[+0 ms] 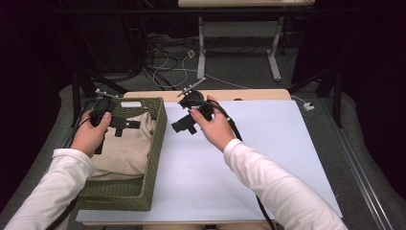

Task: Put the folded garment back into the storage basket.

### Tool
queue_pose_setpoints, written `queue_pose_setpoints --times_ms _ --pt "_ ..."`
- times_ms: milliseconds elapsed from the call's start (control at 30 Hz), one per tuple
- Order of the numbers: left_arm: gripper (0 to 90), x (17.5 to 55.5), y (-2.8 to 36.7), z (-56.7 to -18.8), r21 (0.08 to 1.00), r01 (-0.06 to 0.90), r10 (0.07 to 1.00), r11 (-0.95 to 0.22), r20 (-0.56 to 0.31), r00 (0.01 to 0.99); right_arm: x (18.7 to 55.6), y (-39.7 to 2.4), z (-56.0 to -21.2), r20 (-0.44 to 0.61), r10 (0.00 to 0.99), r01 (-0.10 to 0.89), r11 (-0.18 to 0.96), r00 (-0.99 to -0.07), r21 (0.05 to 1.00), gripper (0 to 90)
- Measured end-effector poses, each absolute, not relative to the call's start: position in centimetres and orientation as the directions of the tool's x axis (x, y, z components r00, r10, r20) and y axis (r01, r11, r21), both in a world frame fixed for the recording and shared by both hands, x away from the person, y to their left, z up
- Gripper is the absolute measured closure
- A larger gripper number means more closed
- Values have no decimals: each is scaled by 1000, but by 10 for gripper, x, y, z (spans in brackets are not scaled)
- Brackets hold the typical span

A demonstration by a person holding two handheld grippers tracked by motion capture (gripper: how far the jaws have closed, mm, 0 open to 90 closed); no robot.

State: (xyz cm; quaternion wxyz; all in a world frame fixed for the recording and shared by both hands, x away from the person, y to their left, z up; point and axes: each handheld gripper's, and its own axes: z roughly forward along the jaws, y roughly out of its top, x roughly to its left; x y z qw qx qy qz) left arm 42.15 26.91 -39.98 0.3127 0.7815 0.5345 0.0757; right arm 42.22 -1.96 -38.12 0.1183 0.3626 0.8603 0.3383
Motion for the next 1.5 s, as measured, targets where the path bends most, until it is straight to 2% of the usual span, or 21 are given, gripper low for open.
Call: queue_pose_setpoints --times_ms 333,700,1200,1500 --pt "4 405 232 -386 608 740 833 -286 -224 506 414 -82 -382 85 740 585 451 -668 674 0" --pt "4 388 203 -391 611 713 784 -345 -230 576 399 -138 -389 125 773 625 393 -621 675 0" --pt "4 360 194 -396 650 684 743 -331 -267 613 357 -194 -394 112 783 623 390 -612 678 0" --pt "4 347 190 -406 657 669 721 -347 -270 639 338 -222 -406 167 794 644 328 -584 691 0"
